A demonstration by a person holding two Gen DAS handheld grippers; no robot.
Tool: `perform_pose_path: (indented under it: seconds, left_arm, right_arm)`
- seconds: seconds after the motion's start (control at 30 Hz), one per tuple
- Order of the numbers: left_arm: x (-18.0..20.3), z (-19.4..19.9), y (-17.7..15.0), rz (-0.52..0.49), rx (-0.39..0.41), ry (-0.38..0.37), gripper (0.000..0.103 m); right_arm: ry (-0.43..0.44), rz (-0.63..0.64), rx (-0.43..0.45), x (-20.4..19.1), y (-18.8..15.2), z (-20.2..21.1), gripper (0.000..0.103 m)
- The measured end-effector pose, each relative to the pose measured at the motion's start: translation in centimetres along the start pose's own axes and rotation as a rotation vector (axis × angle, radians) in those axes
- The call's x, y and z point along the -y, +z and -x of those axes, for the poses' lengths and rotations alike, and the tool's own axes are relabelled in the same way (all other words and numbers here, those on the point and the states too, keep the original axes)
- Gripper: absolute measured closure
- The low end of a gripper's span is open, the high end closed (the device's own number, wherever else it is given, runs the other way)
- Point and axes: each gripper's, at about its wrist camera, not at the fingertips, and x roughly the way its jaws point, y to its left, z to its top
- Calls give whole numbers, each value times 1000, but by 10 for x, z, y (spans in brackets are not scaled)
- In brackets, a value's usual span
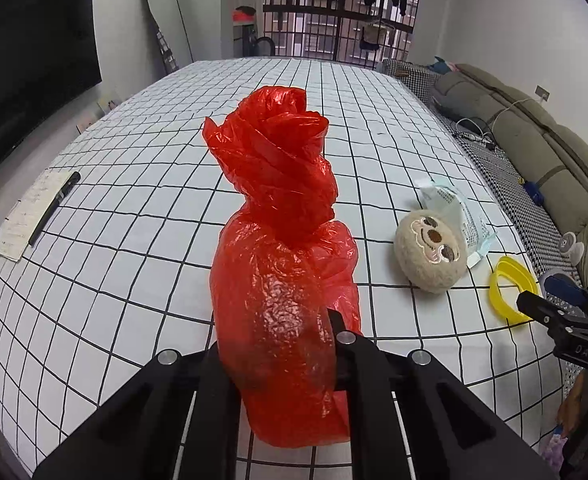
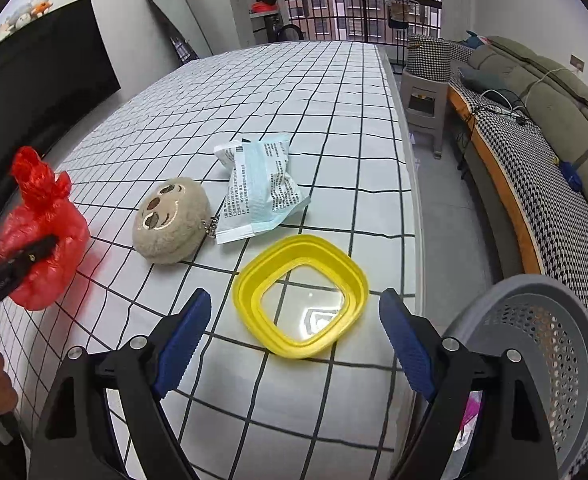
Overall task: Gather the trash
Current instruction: 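Grasp the yellow plastic lid with the right gripper while the left gripper holds the red bag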
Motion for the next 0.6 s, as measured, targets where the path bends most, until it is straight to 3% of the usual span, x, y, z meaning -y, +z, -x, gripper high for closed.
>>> perform_pose_path:
  seconds: [0.27,0.6]
  left_arm:
    - [4,6,3,-12,11,-14,93]
    - [3,9,3,-15,12,-24,93]
  right_arm:
    - [-54,81,-46,-11,8,-20,21]
    - [-89,75,-82,-5,11,-35,21]
